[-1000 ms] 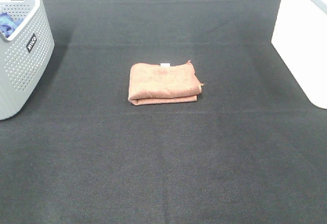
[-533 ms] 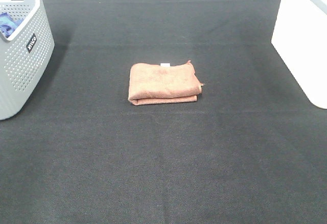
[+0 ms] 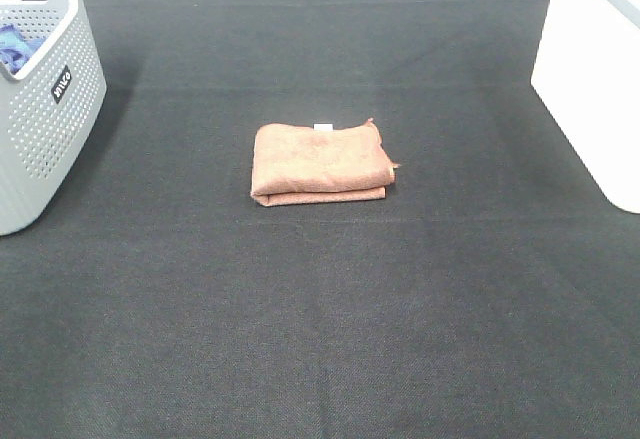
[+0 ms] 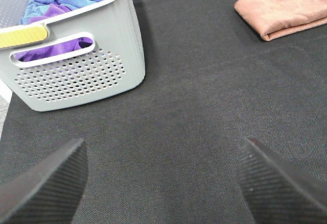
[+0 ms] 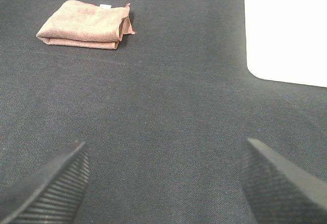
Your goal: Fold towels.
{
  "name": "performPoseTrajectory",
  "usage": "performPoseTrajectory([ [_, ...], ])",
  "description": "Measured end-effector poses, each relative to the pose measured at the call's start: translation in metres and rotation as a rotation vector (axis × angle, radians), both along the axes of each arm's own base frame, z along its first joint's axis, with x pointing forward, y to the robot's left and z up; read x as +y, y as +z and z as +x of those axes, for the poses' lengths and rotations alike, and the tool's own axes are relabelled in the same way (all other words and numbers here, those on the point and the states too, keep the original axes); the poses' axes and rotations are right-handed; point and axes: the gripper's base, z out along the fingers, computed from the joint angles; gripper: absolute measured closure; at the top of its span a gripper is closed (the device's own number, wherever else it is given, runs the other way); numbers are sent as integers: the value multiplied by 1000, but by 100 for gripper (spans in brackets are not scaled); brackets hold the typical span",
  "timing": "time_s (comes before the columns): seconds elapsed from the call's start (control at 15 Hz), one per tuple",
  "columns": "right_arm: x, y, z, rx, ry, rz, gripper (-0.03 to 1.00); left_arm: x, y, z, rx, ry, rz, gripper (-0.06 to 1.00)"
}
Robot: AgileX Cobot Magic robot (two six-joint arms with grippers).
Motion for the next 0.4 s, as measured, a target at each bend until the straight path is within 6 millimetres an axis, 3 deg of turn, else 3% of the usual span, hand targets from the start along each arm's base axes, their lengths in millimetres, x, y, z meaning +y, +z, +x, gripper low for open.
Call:
performPoseTrajectory([
  [0.4, 0, 0, 0, 0, 0, 0, 21, 0, 0, 0, -1, 0, 0, 18],
])
